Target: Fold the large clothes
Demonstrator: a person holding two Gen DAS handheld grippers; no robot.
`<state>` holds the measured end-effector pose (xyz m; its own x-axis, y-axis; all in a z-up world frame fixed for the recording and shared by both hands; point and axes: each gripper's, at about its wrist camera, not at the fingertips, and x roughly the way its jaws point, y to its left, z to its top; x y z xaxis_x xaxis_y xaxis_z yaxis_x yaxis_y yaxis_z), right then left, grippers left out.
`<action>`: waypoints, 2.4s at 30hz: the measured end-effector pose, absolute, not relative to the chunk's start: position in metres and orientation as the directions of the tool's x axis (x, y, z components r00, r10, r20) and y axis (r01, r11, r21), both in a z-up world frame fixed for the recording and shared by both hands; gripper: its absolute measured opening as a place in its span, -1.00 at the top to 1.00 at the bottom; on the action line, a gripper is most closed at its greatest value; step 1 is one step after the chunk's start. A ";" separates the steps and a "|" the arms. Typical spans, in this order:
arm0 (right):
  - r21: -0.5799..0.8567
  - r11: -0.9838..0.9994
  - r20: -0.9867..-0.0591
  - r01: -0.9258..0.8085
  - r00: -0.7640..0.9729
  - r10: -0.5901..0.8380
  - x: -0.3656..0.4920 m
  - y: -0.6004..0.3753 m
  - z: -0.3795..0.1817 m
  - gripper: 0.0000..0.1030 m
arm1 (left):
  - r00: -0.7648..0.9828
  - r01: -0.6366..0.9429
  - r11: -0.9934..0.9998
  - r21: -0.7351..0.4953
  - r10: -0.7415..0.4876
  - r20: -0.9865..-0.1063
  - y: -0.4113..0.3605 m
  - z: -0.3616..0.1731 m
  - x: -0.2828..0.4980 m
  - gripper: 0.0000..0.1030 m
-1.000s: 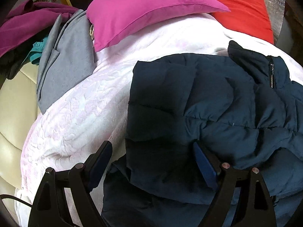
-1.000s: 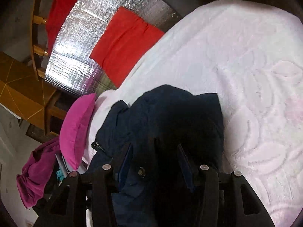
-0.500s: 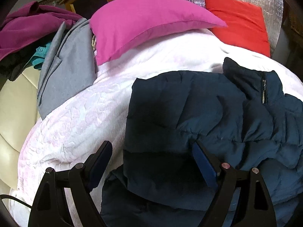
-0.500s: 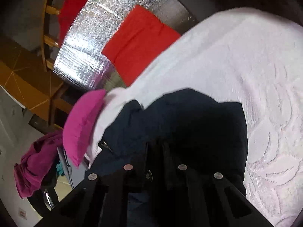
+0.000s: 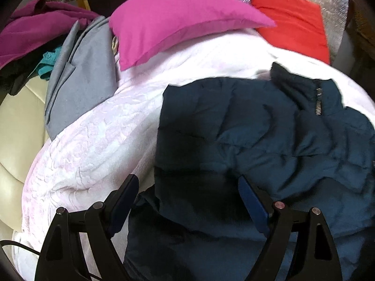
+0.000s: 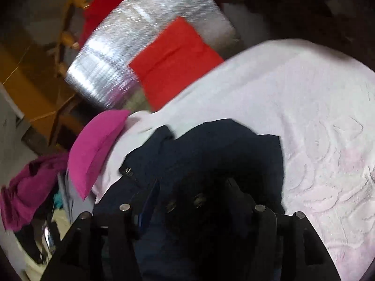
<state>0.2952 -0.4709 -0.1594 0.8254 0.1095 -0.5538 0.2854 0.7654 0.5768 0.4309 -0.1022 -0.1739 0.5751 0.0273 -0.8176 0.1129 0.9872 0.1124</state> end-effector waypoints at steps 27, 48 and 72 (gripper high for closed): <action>0.467 0.875 -0.720 0.126 0.628 0.294 0.353 -0.379 -0.210 0.30 | 0.518 0.249 0.962 0.112 -0.034 -0.854 -0.145 -0.197 0.436 -0.79; 0.489 0.850 -0.669 0.196 0.710 0.222 0.247 -0.444 -0.165 0.05 | 0.585 0.026 0.992 0.120 0.083 -0.807 -0.013 -0.162 0.372 -0.79; 0.653 0.717 -0.611 0.243 0.728 0.310 0.066 -0.440 -0.209 -0.30 | 0.462 0.079 0.995 0.066 0.022 -0.886 0.073 -0.210 0.205 -0.79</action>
